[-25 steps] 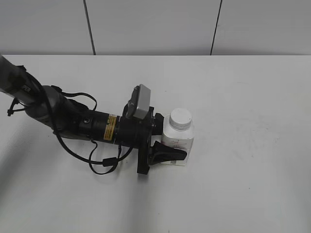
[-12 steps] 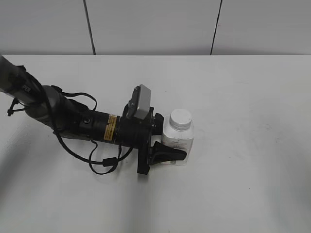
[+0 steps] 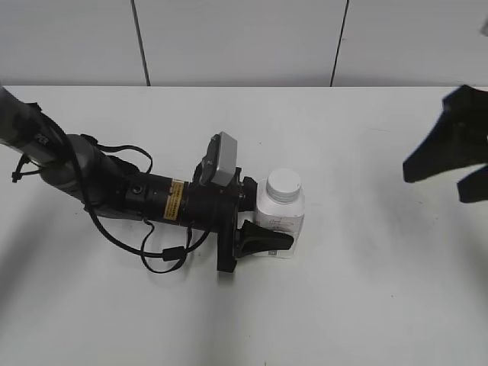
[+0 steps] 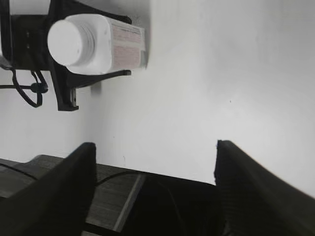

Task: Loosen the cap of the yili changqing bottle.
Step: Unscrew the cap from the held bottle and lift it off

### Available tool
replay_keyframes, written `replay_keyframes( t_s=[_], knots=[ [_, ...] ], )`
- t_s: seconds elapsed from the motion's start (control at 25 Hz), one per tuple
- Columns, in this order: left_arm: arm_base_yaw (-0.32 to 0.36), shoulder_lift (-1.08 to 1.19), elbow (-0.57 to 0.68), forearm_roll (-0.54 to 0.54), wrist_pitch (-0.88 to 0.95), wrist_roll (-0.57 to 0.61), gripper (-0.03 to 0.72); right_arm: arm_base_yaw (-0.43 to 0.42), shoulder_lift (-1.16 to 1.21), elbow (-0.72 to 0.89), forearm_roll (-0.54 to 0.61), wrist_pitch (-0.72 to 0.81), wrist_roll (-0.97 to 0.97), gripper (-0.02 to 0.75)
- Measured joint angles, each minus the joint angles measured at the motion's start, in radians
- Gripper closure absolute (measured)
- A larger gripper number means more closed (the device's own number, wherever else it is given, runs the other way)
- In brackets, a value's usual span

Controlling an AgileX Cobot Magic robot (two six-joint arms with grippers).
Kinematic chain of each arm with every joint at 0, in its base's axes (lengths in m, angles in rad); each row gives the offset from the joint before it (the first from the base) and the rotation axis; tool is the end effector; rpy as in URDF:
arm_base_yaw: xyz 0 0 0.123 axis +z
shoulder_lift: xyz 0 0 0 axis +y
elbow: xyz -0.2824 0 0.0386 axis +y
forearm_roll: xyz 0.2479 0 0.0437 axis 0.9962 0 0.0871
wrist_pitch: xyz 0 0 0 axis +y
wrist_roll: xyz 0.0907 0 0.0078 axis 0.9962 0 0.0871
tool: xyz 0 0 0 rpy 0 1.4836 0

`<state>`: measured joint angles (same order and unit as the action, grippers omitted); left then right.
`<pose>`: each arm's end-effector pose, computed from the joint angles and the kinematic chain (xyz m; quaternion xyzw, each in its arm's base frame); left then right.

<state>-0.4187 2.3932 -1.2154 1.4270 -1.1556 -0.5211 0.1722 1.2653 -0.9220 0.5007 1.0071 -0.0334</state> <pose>0.3284 -0.2363 0.0474 0.5903 0.5479 -0.4432 0.3937 0.2201 0.0758 0.2840 0.0000 0.9625 0.2370 0.1323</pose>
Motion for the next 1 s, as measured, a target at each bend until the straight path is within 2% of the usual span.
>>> replay_keyframes(
  t_s=[0.28, 0.6, 1.0],
  knots=[
    [-0.002, 0.000, 0.000, -0.027, 0.016, 0.000, 0.268, 0.133, 0.260, -0.260, -0.058, 0.003, 0.131, 0.153],
    [-0.003, 0.000, 0.000, -0.041, 0.025, 0.001, 0.268, 0.251, 0.447, -0.483, -0.097, 0.028, 0.178, 0.153],
    [-0.003, 0.000, 0.000, -0.046, 0.031, 0.001, 0.268, 0.302, 0.564, -0.531, -0.187, 0.045, 0.256, 0.153]
  ],
)
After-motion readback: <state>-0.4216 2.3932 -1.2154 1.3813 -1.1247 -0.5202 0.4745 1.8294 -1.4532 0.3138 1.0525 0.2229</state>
